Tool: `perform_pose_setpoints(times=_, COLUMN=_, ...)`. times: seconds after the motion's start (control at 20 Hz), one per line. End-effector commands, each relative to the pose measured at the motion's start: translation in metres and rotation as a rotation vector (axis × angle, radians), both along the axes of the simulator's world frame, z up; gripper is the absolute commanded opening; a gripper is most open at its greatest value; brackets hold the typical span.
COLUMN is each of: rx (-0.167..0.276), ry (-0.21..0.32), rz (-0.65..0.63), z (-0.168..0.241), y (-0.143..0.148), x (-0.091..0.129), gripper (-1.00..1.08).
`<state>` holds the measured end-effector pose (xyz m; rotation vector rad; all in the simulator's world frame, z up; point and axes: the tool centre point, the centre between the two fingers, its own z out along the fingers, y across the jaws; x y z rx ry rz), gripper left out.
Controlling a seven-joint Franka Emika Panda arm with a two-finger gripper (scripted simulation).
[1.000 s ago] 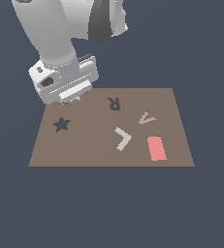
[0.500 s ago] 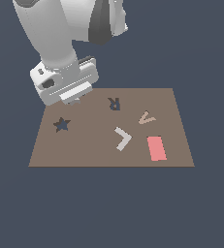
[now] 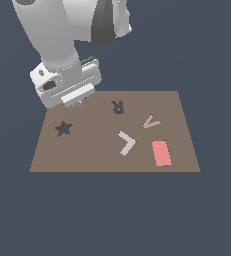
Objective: Insert a designated object into the corresponding slot on a board.
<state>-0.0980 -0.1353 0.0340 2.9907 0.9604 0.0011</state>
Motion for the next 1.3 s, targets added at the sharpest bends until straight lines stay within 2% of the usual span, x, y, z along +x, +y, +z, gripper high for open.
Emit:
perform_pose_setpoints(times=0.0, rx=0.0, ry=0.001, rz=0.0, z=0.0, y=0.0, x=0.0, gripper=-1.0)
perform_pose_setpoints(times=0.45, rx=0.0, ry=0.0, rz=-0.014, z=0.001, y=-0.004, x=0.018, gripper=-1.0)
perform_pose_setpoints(times=1.25, rx=0.001, ry=-0.002, rz=-0.07, z=0.006, y=-0.025, x=0.092, gripper=-1.0)
